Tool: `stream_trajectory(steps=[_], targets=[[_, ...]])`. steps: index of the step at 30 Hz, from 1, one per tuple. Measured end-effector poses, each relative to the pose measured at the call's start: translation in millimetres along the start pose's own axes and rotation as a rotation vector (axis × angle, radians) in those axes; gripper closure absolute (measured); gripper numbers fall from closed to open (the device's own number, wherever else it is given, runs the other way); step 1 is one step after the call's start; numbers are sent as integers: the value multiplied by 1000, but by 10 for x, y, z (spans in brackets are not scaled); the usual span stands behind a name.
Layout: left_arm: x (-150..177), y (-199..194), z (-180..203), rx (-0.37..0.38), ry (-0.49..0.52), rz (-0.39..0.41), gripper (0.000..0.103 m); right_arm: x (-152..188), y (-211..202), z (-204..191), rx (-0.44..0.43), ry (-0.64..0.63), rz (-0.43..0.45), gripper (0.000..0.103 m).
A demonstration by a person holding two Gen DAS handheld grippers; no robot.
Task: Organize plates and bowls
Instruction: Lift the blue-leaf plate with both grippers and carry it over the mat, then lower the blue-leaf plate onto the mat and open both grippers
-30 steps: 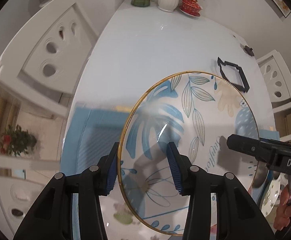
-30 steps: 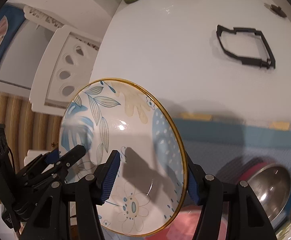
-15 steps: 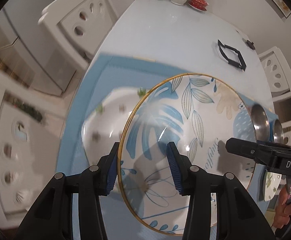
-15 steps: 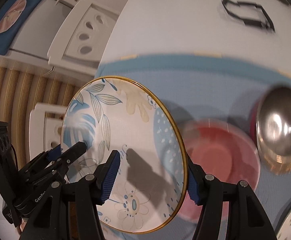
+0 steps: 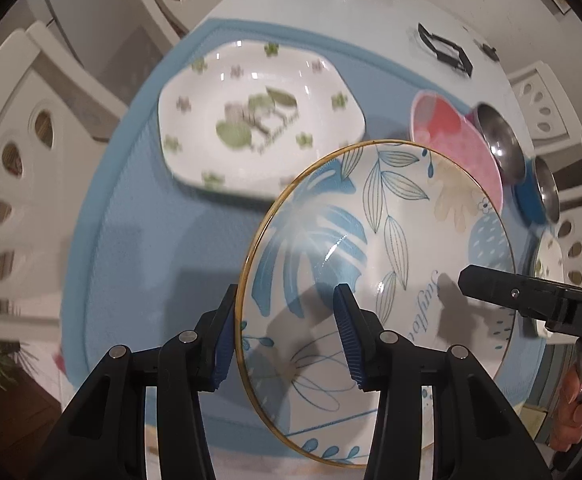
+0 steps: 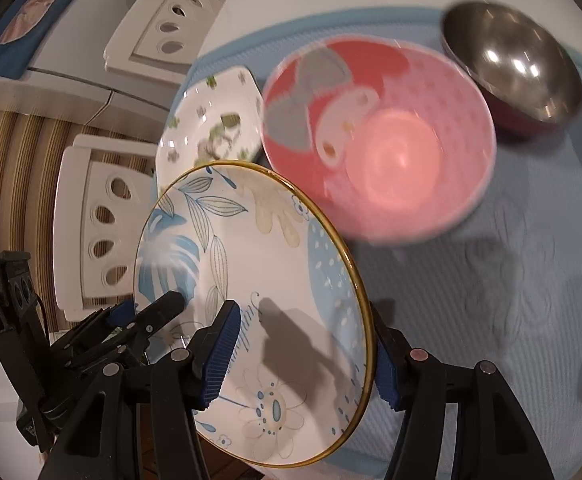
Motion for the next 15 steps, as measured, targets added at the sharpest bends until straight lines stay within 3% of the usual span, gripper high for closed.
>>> stream_trajectory(steps=[15], targets=[[827,238,379,44,27,-107,61,784,9,627,47,89,-53,43]])
Point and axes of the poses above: each gripper's, at about its wrist camera, not at the fingertips, and y roughly the way its jaws point, z to its right, x to its underside, the point moved 10 cm from there along y, roughly the way its jaws point, and after that the axes turned 11 degrees about z, right-handed, at the moved point
